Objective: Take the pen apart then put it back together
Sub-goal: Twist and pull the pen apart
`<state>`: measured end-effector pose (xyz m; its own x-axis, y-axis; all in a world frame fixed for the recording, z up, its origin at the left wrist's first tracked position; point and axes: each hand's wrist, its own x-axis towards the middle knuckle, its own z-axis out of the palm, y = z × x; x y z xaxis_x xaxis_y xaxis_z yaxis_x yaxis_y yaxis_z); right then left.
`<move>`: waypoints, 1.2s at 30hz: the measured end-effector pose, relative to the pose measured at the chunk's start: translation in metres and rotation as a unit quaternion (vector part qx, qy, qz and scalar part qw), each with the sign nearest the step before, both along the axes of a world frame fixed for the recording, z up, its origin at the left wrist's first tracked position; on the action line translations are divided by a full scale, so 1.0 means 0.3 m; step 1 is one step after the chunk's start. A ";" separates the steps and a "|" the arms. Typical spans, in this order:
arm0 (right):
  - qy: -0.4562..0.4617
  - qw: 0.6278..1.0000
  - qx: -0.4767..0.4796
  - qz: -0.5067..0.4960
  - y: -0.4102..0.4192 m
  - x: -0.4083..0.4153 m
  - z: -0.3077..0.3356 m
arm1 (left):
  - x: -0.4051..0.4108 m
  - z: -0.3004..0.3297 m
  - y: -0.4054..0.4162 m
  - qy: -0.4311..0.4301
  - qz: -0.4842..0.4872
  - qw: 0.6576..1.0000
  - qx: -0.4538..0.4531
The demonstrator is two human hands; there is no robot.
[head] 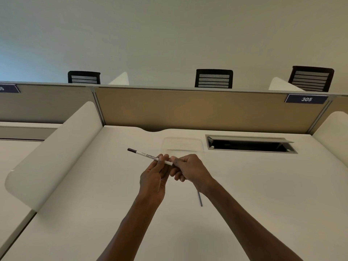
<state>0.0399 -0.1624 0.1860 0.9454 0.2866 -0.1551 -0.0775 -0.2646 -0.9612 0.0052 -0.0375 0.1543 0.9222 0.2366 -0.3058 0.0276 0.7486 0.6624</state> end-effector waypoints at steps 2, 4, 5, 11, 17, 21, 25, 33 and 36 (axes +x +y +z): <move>0.074 0.996 0.047 -0.012 -0.009 0.002 0.014 | -0.003 0.011 -0.002 -0.005 0.005 1.000 0.003; 0.112 0.992 0.053 -0.026 -0.017 0.005 0.015 | -0.005 0.018 -0.006 -0.006 0.010 1.000 0.010; 0.120 0.991 0.045 -0.029 -0.020 0.005 0.011 | -0.006 0.018 -0.008 -0.004 0.011 1.000 0.013; 0.082 0.996 0.035 -0.030 -0.027 0.003 -0.027 | -0.017 0.019 -0.023 0.009 0.020 1.000 -0.001; 0.009 0.999 0.038 -0.030 -0.028 0.004 -0.042 | -0.016 0.021 -0.017 0.021 0.054 0.998 -0.034; -0.030 0.998 0.039 -0.035 -0.025 -0.002 -0.046 | -0.012 0.015 -0.007 0.032 0.061 0.996 -0.060; -0.030 0.998 0.041 -0.048 -0.018 -0.005 -0.039 | -0.015 0.009 -0.013 0.050 0.064 0.993 -0.091; -0.074 0.996 -0.038 -0.042 -0.017 0.002 -0.057 | -0.026 -0.001 -0.037 0.073 0.059 0.987 -0.127; -0.097 0.995 -0.028 -0.018 -0.014 -0.003 -0.062 | -0.033 -0.003 -0.036 0.066 0.048 0.988 -0.134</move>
